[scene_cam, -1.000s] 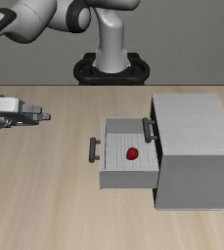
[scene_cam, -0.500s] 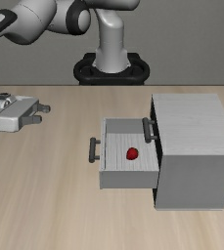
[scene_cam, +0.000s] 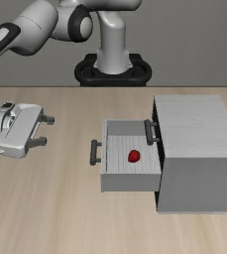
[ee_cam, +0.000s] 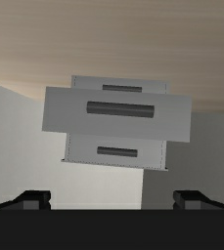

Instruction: Close the middle layer of the cabinet

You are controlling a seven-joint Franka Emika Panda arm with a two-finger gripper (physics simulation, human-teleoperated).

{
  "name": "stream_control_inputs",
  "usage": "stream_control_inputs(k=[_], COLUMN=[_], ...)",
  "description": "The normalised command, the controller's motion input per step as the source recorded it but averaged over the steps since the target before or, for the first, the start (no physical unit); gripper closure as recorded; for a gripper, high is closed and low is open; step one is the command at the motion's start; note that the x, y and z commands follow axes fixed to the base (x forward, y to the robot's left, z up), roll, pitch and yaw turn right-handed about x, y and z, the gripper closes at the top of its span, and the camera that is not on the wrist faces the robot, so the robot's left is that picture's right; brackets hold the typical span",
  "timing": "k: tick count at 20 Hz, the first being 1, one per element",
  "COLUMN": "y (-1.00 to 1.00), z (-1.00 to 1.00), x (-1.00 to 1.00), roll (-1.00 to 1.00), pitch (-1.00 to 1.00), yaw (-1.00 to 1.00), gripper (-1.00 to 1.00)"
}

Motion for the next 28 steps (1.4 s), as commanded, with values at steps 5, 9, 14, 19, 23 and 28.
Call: stream_control_inputs(k=[5, 9, 14, 19, 23, 28], y=[0.0, 0.75, 1.0, 1.0, 1.0, 1.0], z=[-1.0, -0.25, 0.0, 0.0, 0.0, 0.0], x=[0.0, 0.0, 0.0, 0.0, 0.0, 0.0], roll=[0.0, 0.0, 0.0, 0.0, 0.0, 0.0], pitch=[0.0, 0.0, 0.0, 0.0, 0.0, 0.0], yaw=[0.0, 0.0, 0.0, 0.0, 0.0, 0.0], gripper=[-1.0, -1.0, -1.0, -1.0, -1.0, -1.0])
